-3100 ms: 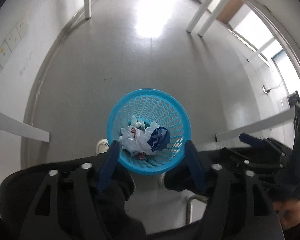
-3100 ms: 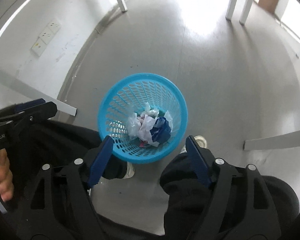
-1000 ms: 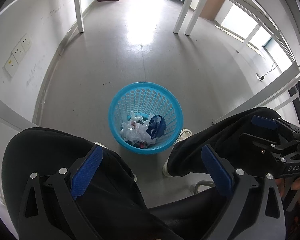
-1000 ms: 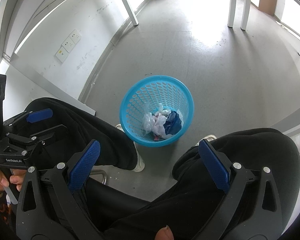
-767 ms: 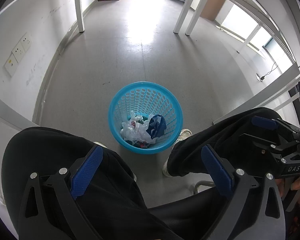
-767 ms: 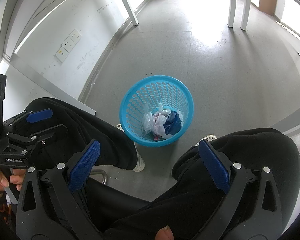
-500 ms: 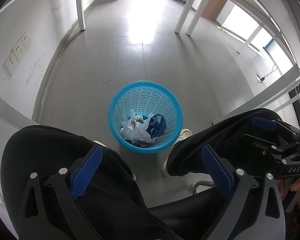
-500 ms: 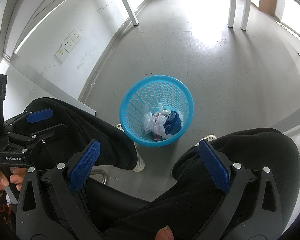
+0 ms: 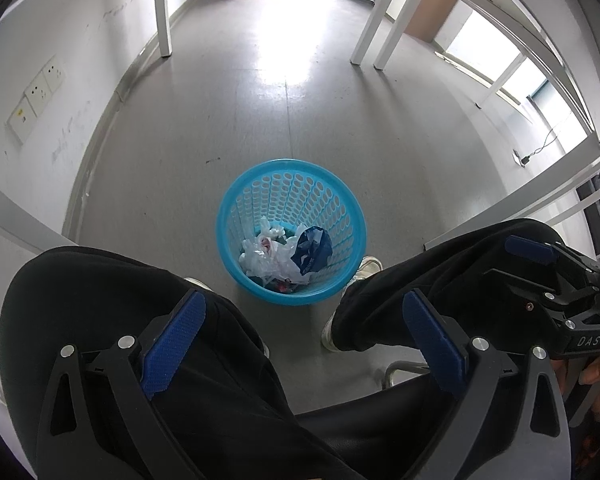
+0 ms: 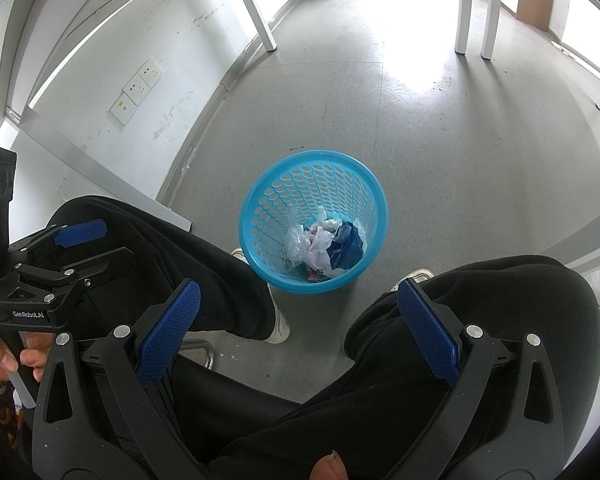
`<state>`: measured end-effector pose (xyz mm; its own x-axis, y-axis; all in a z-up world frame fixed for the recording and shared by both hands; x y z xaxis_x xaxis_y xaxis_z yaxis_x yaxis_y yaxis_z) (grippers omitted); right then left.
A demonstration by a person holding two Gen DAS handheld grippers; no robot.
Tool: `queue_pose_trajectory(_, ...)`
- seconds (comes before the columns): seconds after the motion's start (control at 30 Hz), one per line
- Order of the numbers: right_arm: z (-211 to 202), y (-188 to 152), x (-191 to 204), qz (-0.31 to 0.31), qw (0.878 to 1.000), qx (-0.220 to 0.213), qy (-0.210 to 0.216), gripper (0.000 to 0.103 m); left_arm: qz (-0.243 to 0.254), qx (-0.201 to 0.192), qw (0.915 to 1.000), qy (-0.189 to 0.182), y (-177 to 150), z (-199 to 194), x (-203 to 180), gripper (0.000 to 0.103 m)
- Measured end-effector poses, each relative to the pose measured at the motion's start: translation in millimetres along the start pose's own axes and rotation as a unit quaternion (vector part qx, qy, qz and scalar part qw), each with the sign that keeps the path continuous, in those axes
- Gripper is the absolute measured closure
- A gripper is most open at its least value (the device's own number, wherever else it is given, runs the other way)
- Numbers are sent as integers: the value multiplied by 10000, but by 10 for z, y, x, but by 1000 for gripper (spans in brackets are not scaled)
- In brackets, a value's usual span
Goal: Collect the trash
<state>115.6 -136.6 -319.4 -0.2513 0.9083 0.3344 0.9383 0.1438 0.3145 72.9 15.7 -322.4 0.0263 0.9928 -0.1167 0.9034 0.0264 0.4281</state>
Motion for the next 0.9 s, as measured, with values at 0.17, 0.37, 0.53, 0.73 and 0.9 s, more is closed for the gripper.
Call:
queue_pose_trajectory(0.17, -2, 4, -4, -3, 10000, 1, -4, 9, -1, 6, 10000, -4, -5, 3, 2, 6)
queue_pose_trajectory(0.37, 3, -4, -12, 4, 10000, -3, -9, 9, -8, 9, 10000, -9, -11, 4, 2, 6)
queue_pose_trajectory(0.53, 2, -1, -12, 7, 10000, -1, -6, 9, -15, 12, 10000, -13, -18, 4, -1, 6)
queue_pose_trajectory(0.73, 0, 3, -14, 11, 10000, -2, -2, 9, -99, 63, 9999, -24, -36, 27, 6, 6)
queue_pose_trajectory(0.9, 6, -3, -13, 13, 10000, 9, -9, 9, -153, 74, 9999, -15, -57, 35, 7, 6)
Point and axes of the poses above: each gripper's, at about its wrist camera, not at the fingertips, and z roughly the way its jaws point, x to its left, y to its top, the point moved 5 cm from there along z, roughly the way its jaws point, and after that the axes turned 14 degrees about z, right-handed, at the moved point
